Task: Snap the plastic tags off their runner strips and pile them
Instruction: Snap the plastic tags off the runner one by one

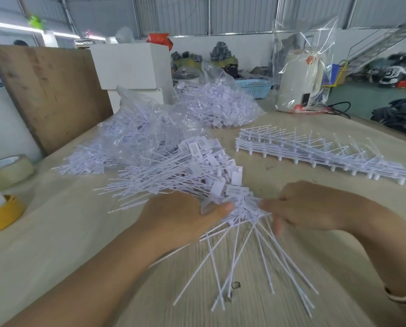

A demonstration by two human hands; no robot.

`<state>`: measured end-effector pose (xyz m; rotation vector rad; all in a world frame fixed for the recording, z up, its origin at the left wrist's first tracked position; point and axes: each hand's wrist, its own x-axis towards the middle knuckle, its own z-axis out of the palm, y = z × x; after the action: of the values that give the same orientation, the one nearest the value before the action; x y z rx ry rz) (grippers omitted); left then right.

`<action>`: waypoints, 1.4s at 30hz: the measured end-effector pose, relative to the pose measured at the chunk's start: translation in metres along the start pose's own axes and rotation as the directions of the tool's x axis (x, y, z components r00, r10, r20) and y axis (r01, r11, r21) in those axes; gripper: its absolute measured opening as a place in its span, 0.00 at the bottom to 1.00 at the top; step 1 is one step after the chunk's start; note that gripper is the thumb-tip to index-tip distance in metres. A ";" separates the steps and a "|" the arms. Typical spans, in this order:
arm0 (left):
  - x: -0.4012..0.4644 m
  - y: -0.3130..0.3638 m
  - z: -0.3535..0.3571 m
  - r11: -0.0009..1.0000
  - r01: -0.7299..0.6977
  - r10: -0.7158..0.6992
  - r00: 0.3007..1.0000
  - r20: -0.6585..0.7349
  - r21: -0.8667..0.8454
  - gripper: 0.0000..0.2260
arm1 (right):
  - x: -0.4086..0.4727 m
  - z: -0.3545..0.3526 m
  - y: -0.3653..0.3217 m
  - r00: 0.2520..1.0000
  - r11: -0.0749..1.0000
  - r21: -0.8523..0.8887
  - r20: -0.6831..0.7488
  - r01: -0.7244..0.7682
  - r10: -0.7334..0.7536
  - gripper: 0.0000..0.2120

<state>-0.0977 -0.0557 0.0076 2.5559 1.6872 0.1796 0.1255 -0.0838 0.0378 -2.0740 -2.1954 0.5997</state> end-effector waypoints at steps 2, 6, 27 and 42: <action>-0.001 0.006 0.002 1.000 -0.004 0.004 1.000 0.004 -0.025 0.37 | -0.002 0.005 -0.008 0.992 0.993 0.103 0.099 0.064 -0.074 0.29; -0.004 0.017 0.010 0.997 -0.036 0.032 0.998 -0.050 -0.073 0.34 | 0.001 0.018 -0.025 0.966 0.946 0.258 0.116 0.195 -0.230 0.27; 0.017 -0.022 -0.029 0.973 -0.229 0.232 0.955 -0.183 0.038 0.05 | 0.024 0.006 0.002 0.722 0.682 0.610 -0.670 0.402 0.174 0.22; 0.071 -0.058 -0.039 0.998 -0.025 0.041 0.959 -0.281 0.061 0.28 | 0.036 0.010 0.016 0.696 0.744 0.543 -0.702 0.389 0.149 0.22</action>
<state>-0.1283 0.0326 0.0434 2.7090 1.7617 0.5297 0.1341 -0.0509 0.0162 -1.3892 -1.3587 0.3675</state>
